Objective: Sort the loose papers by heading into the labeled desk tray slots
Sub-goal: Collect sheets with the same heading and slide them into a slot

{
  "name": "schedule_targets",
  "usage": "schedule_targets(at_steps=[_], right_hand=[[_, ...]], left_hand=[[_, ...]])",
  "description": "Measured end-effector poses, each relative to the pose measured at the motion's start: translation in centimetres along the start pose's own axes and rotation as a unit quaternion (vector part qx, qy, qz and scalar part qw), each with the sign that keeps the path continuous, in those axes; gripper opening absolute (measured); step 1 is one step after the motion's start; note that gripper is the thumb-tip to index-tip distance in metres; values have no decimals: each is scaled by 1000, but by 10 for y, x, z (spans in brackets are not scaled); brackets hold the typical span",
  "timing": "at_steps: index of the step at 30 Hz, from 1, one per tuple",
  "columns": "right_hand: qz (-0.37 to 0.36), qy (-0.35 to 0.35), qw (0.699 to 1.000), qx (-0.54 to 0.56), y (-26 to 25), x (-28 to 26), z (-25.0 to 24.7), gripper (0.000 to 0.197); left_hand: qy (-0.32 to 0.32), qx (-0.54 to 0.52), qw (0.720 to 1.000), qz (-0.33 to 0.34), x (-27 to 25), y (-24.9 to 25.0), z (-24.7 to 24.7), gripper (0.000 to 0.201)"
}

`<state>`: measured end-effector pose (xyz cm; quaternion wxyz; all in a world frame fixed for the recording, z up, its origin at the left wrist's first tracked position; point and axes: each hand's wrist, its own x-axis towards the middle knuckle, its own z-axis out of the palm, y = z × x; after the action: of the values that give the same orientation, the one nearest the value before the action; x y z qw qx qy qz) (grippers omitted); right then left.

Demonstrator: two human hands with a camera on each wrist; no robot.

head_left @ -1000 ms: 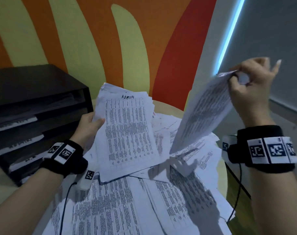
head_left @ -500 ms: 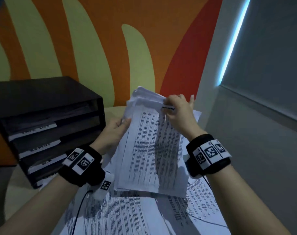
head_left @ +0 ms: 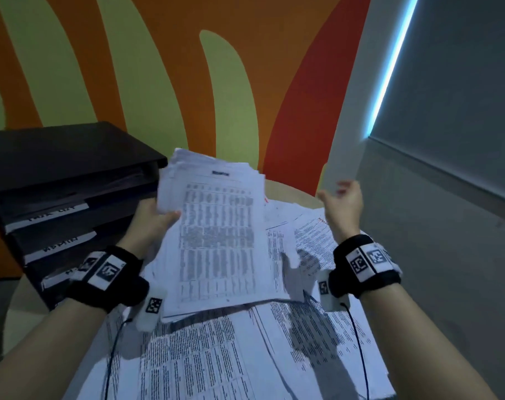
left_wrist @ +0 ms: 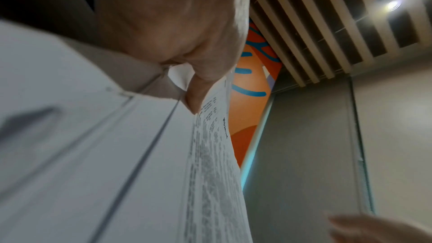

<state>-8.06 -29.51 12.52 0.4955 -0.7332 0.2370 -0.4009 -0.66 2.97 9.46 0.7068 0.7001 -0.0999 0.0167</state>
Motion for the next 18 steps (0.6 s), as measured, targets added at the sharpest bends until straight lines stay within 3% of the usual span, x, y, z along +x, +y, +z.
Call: schedule_targets(at_steps=[3,7,12,18], right_hand=[[199,-41,979,-22,51,1,-6,41],[327,-126,933,-84,96,-9,7,38],[332,-193,920,-74,96,-27,38,41],[324,-241,900,-164,84,-28,43,22]], left_hand=[[36,18,999,-23,7,-12,-20,24],[29,50,997,-40,6,-21,-33,32],[12,60,997,-44,-1,-26,-32,30],[13,49,996,-68,3,-36,-27,27]])
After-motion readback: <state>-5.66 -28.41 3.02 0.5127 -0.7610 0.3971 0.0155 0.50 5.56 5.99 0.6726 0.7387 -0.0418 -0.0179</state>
